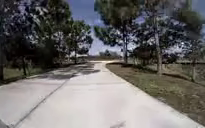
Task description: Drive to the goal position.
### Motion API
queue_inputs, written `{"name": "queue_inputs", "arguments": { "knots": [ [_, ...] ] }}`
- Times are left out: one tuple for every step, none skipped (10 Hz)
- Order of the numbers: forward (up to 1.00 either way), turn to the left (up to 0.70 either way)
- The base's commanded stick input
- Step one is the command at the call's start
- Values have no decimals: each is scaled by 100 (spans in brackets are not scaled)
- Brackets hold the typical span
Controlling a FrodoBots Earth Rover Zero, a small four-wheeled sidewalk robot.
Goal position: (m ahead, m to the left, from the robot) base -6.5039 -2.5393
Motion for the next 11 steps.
{"name": "queue_inputs", "arguments": {
  "knots": [
    [0,-85],
    [0,-85],
    [0,-85],
    [0,-85],
    [0,-85],
    [0,-85],
    [0,-85],
    [0,-85],
    [0,-85],
    [0,-85],
    [0,-85]
  ]
}}
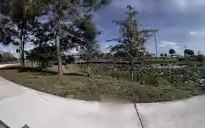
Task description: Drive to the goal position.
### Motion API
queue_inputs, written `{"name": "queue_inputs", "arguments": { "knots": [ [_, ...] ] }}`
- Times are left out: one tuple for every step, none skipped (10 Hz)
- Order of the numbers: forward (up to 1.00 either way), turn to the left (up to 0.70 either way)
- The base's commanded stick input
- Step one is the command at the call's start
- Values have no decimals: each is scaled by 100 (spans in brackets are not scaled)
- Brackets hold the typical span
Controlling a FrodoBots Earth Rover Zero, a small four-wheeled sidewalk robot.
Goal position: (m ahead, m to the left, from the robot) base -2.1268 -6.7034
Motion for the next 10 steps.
{"name": "queue_inputs", "arguments": {
  "knots": [
    [0,-85],
    [0,-85],
    [0,-85],
    [0,-85],
    [0,-85],
    [0,-85],
    [0,-85],
    [0,-85],
    [0,-85],
    [0,-85]
  ]
}}
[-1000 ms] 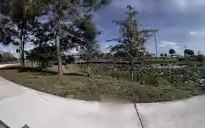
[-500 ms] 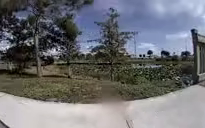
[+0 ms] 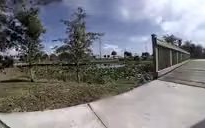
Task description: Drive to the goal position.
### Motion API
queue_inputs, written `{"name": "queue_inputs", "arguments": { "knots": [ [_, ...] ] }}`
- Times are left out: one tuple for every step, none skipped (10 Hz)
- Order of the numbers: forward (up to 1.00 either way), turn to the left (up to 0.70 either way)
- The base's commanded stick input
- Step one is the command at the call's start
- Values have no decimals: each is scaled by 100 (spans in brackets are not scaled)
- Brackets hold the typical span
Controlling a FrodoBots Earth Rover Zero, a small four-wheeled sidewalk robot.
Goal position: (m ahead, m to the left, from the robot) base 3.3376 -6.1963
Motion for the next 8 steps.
{"name": "queue_inputs", "arguments": {
  "knots": [
    [0,-85],
    [0,-85],
    [0,-85],
    [0,-85],
    [0,-85],
    [0,-82],
    [0,-50],
    [0,0]
  ]
}}
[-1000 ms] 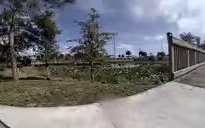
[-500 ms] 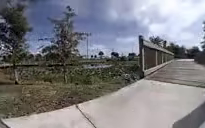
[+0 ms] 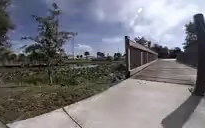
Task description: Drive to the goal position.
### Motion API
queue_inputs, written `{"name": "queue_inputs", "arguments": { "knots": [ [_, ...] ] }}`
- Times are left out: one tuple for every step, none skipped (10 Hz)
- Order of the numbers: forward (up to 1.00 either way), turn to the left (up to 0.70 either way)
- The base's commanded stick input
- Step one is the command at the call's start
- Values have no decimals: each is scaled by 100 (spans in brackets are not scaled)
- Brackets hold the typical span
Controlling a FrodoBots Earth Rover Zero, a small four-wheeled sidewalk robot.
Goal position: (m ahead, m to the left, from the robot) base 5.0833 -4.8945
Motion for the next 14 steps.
{"name": "queue_inputs", "arguments": {
  "knots": [
    [0,0],
    [0,0],
    [0,0],
    [0,0],
    [0,0],
    [5,0],
    [64,0],
    [84,0],
    [84,-10],
    [84,-34],
    [84,-34],
    [84,-34],
    [84,-34],
    [84,-34]
  ]
}}
